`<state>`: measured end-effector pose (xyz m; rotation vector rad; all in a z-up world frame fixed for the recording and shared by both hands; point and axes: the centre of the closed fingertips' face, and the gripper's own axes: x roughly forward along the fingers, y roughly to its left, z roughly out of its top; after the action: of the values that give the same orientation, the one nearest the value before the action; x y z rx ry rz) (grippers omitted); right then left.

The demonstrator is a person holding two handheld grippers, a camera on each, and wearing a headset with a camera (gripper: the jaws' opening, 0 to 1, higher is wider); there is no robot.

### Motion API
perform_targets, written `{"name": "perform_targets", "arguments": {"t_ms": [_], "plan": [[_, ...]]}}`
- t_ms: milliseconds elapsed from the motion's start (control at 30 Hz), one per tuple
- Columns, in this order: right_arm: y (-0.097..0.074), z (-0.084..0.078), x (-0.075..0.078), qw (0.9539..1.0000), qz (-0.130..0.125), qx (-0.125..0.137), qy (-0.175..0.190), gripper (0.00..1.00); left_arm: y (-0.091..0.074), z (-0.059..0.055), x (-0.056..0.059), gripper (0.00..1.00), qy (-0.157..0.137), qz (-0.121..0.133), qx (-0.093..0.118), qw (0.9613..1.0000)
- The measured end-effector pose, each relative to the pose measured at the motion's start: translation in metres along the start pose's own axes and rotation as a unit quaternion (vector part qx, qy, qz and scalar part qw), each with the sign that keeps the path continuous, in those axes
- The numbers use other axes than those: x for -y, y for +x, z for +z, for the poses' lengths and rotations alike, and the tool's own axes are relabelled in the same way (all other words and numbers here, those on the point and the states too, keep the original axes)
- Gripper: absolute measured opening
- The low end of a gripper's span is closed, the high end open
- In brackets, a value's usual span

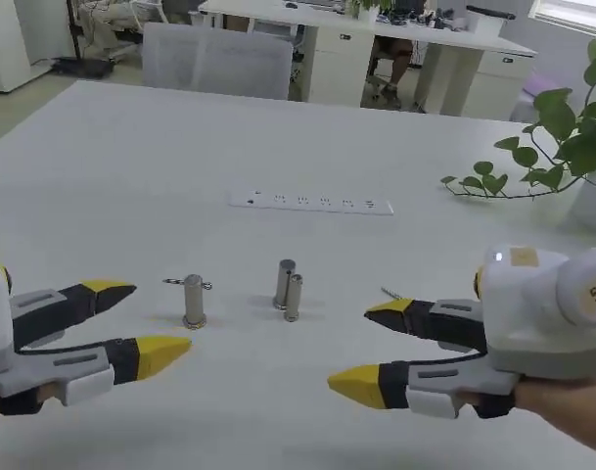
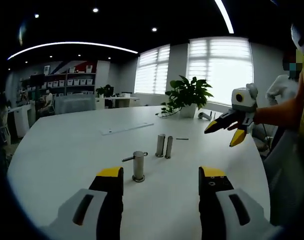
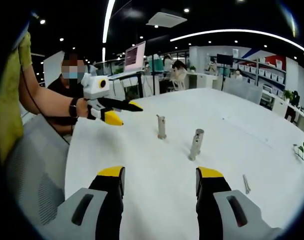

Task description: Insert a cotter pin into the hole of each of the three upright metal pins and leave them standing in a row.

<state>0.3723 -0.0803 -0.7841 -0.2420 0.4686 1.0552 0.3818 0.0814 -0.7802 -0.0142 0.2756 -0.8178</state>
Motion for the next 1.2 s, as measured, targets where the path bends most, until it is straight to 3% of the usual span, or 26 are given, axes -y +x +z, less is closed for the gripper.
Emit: {"name": "perform_targets", "arguments": {"t_ms": [333,567,767,1067,1200], "plan": [[0.010,0.005,0.017,0.9999,-0.012,0.001,0.000,0.55,-0.021,-0.005,0.036,0.60,-0.006,-0.019,-0.007,0.9998],[0.030,0.014,0.033,0.9996,-0.024,0.008,0.009,0.51,-0.033,-0.012,0.064,0.59,-0.013,-0.036,-0.012,0.9992],[0.050,0.018,0.047,0.9988,-0.047,0.006,0.016,0.43,-0.038,-0.012,0.070,0.59,-0.015,-0.037,-0.012,0.9991],[0.075,0.022,0.068,0.9948,-0.093,0.010,0.038,0.32,-0.041,-0.012,0.068,0.57,-0.017,-0.037,-0.014,0.9991],[0.082,0.021,0.070,0.9936,-0.103,0.008,0.047,0.27,-0.039,-0.012,0.069,0.56,-0.018,-0.038,-0.014,0.9990]]}}
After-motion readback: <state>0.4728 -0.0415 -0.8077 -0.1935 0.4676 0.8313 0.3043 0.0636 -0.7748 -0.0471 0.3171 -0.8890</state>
